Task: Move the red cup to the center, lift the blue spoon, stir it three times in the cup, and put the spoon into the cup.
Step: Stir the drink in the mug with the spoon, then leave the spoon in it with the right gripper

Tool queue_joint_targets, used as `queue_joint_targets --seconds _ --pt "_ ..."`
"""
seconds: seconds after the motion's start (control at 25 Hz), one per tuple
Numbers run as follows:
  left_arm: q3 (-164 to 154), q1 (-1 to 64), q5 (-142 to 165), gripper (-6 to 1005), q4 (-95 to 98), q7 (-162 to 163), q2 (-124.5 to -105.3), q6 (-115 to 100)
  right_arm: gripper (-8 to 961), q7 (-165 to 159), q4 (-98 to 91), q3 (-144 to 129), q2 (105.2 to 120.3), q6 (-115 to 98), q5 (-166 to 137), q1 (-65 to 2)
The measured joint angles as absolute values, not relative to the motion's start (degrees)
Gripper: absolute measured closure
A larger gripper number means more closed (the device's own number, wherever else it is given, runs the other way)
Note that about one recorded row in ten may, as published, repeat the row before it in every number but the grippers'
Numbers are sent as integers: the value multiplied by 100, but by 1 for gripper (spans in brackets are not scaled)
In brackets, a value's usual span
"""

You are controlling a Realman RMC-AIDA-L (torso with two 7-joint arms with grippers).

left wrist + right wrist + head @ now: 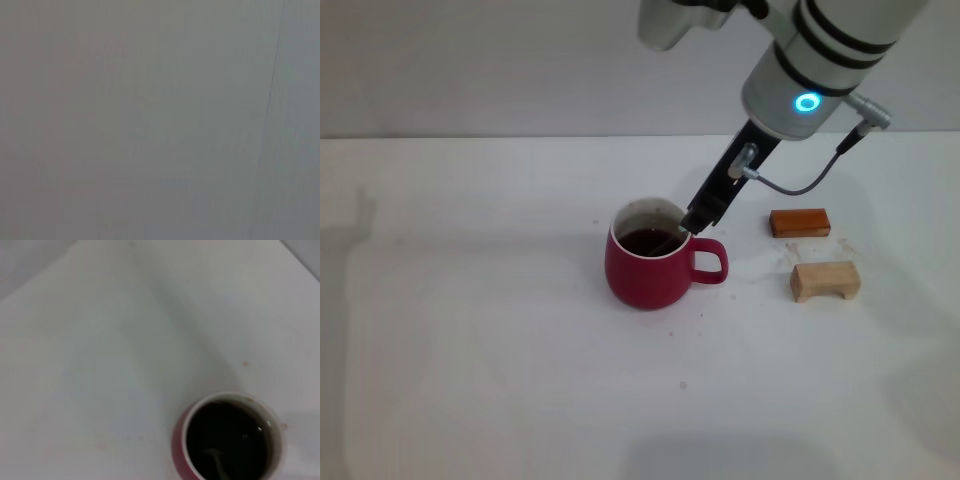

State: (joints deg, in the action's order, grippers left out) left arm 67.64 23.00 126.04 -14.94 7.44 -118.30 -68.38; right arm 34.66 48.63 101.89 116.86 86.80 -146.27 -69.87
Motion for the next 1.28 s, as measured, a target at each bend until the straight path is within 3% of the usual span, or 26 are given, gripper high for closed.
queue_joint_targets --seconds 1.28 --pt "6829 2275 12603 137 -1515 747 -11821 -6861 800 3671 4448 10102 11865 8387 -14828 -7378"
